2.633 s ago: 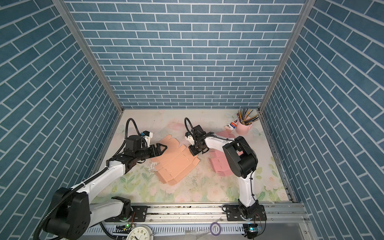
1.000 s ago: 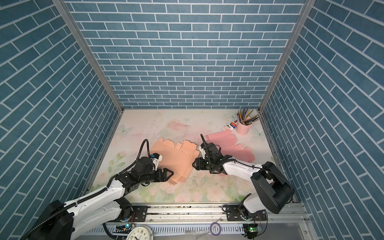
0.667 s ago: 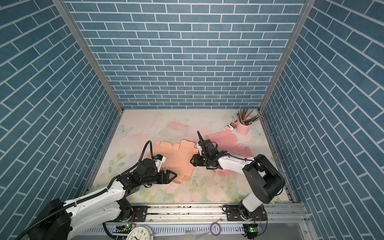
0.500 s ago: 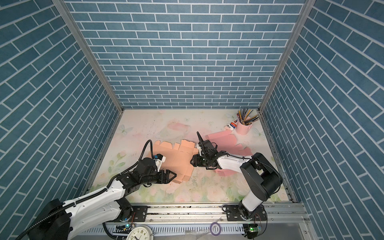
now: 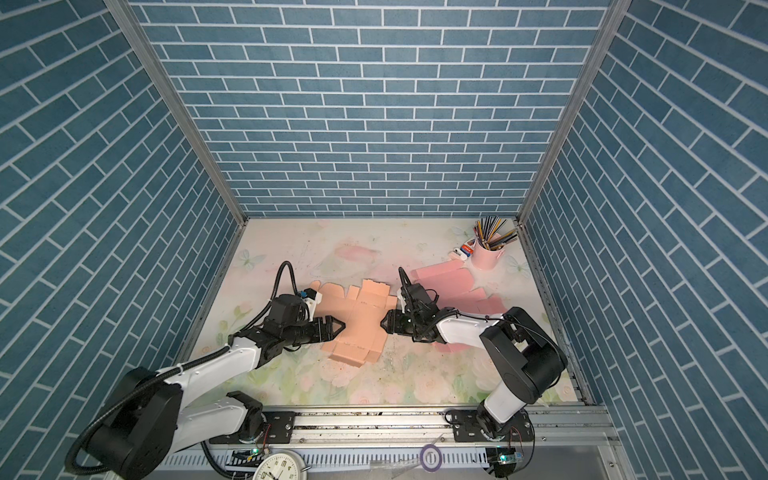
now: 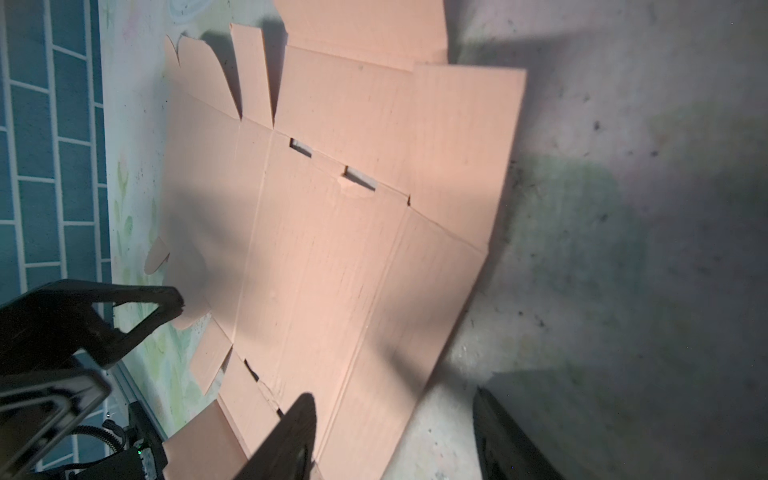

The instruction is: Fold the paper box

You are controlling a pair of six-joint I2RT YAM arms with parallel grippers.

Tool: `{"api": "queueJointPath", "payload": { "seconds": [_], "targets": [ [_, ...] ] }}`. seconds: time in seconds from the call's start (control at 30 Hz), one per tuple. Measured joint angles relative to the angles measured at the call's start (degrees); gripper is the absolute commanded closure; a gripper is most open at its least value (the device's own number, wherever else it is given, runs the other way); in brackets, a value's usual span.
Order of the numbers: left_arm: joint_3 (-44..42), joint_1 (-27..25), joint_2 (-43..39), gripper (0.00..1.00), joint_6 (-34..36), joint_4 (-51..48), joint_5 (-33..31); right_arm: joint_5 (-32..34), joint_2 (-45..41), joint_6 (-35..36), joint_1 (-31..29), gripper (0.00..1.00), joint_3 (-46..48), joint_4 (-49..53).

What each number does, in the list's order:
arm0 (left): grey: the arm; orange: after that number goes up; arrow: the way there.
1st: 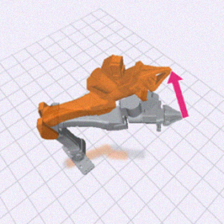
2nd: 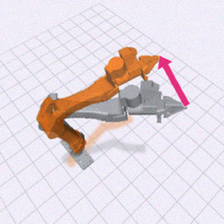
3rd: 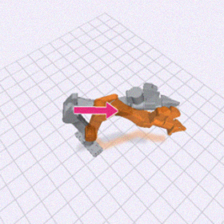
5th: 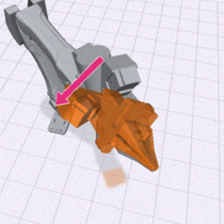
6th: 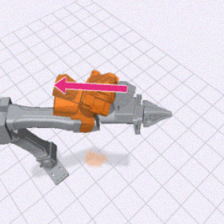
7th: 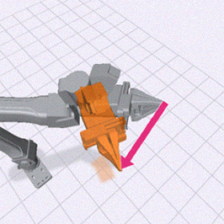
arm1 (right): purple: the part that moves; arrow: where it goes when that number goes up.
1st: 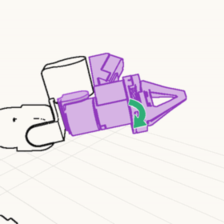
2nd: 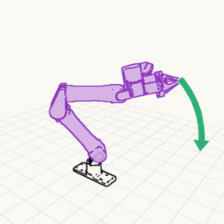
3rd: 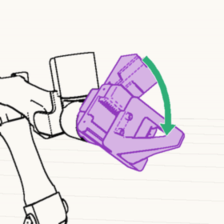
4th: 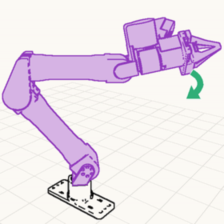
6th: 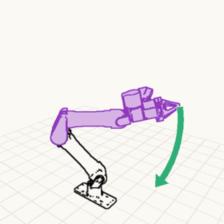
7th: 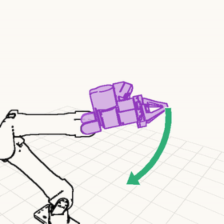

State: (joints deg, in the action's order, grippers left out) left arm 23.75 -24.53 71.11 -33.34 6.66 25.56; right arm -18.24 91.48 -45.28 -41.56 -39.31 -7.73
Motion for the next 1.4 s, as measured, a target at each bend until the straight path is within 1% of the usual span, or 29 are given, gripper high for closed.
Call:
{"api": "queueJointPath", "payload": {
  "seconds": [0.1,0.2,0.37,0.57,0.67,0.83,1.1,1.4],
  "targets": [
    [0.0,0.0,3.5,0.22,0.4,2.7,0.0,-0.3,0.0,-0.9,0.0,0.41,0.0,-0.8],
    [-0.2,-0.1,4.8,0.24,1.0,3.4,-0.5,-0.5,0.6,-1.3,0.0,0.42,0.0,-2.0],
    [-1.7,-1.7,3.8,0.25,1.2,4.9,-1.6,-1.3,2.9,-1.4,0.2,0.43,-0.9,-4.0],
    [-3.6,-5.7,1.7,0.26,0.7,5.5,-4.3,-1.5,5.5,-1.3,0.7,0.43,-3.7,-4.3],
    [-4.4,-6.9,1.2,0.26,0.1,6.3,-5.0,-1.9,6.2,-1.3,1.2,0.44,-4.2,-4.6],
    [-5.6,-7.3,0.5,0.26,-0.8,7.9,-5.2,-2.6,7.0,-1.2,1.6,0.56,-4.5,-5.2],
    [-6.5,-7.3,0.5,0.26,-1.8,9.7,-5.1,-4.0,7.6,-1.3,1.6,0.67,-4.5,-5.6],
    [-7.6,-7.4,0.1,0.27,-2.5,11.5,-4.9,-4.8,7.6,-1.4,1.6,0.86,-4.5,-6.9]
  ]
}}
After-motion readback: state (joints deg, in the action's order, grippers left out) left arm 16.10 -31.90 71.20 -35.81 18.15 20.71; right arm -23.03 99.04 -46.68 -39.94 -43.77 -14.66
